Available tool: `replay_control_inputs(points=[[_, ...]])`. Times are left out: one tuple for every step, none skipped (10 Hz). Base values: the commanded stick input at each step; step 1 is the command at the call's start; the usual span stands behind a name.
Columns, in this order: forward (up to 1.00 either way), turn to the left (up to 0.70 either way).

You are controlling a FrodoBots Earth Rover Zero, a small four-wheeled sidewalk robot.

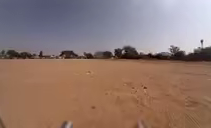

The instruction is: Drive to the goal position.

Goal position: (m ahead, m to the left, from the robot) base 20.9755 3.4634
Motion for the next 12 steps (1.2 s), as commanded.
replay_control_inputs(points=[[0.7, 0.0], [0.7, 0.0], [0.7, 0.0], [0.7, 0.0], [0.7, 0.0], [0.7, 0.0], [0.7, 0.0], [0.7, 0.0], [0.7, -0.01], [0.7, -0.02], [0.7, -0.27], [0.7, -0.31]])
